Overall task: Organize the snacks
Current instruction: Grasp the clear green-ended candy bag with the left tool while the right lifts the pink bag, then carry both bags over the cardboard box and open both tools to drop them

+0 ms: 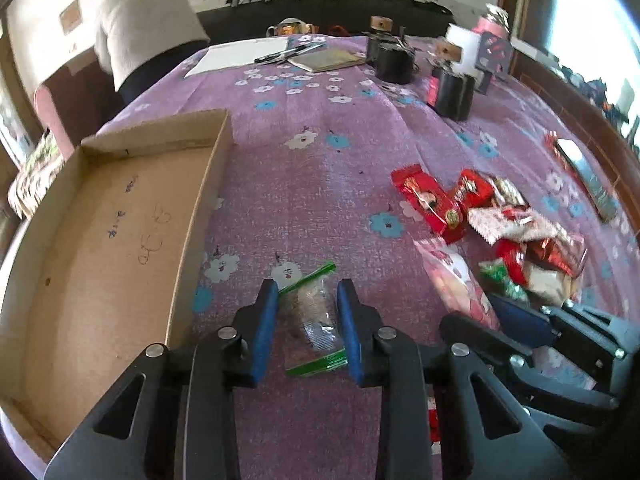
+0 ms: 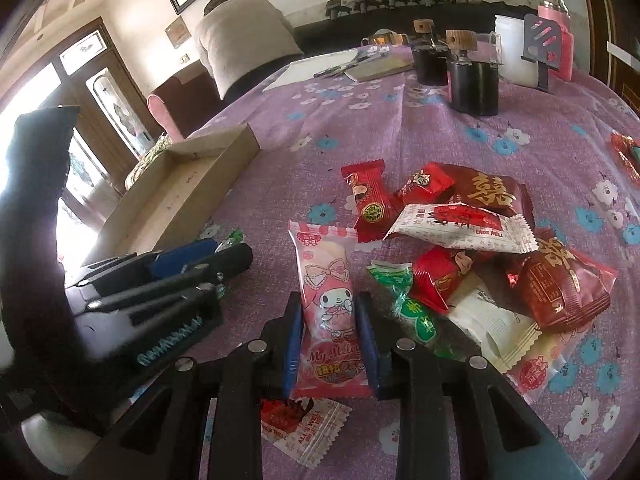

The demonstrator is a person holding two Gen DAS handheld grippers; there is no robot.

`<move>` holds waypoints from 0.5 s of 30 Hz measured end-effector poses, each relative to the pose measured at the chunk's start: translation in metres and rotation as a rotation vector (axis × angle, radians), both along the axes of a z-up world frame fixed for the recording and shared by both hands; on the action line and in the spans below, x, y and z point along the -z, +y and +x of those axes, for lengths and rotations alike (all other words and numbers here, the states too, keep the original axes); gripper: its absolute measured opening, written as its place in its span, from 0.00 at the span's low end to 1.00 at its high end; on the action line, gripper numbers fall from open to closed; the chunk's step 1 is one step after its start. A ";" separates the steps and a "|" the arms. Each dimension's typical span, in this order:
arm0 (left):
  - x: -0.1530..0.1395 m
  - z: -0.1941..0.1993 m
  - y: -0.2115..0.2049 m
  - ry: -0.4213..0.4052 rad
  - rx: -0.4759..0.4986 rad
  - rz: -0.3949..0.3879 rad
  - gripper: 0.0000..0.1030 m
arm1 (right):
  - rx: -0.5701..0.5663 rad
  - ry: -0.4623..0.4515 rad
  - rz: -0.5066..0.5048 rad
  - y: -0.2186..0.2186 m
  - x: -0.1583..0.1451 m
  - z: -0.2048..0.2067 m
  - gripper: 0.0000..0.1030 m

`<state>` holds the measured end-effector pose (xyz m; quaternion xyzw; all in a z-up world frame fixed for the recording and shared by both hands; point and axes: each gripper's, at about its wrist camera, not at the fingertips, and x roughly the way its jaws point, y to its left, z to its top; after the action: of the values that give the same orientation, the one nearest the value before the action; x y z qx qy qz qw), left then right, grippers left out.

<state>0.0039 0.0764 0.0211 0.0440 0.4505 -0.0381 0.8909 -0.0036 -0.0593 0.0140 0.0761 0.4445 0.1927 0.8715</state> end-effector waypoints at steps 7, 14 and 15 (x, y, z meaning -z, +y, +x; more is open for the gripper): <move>-0.020 -0.013 0.015 -0.029 -0.005 -0.110 0.19 | 0.003 -0.047 0.038 -0.004 -0.010 -0.008 0.24; -0.047 -0.044 0.030 -0.089 -0.001 -0.178 0.19 | -0.017 -0.092 0.086 -0.004 -0.019 -0.013 0.24; -0.050 -0.048 0.032 -0.097 0.001 -0.187 0.19 | -0.018 -0.094 0.089 -0.004 -0.020 -0.014 0.24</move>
<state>-0.0445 0.1084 0.0714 -0.0373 0.4014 -0.0781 0.9118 -0.0173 -0.0636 0.0335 0.1016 0.3948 0.2236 0.8853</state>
